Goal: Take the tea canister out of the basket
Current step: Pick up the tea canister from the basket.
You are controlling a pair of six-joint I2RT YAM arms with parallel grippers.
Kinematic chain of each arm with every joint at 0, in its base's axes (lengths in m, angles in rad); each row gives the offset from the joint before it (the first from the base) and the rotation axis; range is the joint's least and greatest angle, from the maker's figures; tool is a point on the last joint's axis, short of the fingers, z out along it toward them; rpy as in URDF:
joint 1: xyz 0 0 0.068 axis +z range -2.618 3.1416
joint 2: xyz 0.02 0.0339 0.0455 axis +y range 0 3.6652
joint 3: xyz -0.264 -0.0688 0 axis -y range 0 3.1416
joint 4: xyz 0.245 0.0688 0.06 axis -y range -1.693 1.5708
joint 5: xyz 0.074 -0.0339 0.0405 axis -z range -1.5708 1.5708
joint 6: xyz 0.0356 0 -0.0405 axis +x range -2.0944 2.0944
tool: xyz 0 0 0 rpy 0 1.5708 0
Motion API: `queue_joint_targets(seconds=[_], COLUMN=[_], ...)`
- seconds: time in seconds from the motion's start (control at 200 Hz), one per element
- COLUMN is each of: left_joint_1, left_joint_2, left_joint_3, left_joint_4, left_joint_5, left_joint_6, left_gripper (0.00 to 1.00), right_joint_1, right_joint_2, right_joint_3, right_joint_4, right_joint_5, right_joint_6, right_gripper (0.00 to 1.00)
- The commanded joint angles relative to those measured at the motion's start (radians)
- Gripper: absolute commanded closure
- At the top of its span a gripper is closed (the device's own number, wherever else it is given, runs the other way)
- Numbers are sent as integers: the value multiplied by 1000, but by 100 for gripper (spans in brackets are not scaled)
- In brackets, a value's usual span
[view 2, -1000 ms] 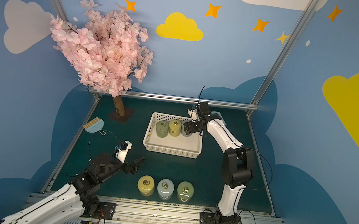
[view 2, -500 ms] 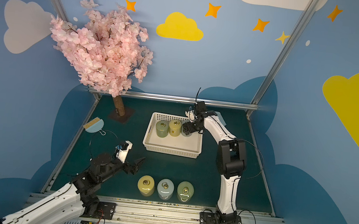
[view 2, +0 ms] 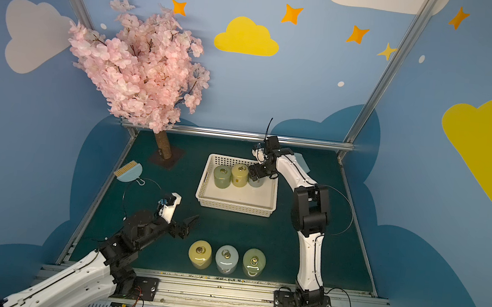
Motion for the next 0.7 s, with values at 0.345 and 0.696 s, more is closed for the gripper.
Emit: queue_joint_targets(seconds=[0.345,0.696], left_joint_1=[4,4], left_joint_2=[-3,2], left_joint_3=[13,13], left_joint_4=[22,24], left_joint_5=[-10,-11], left_joint_6=[12,13], left_gripper=[0,0], right_joint_1=[-7,-7], right_joint_2=[70,52], right_joint_3=[80,74], right_joint_4=[-45,-64], right_joint_5=[2,12], right_joint_6=[4,26], right_gripper=[6,36])
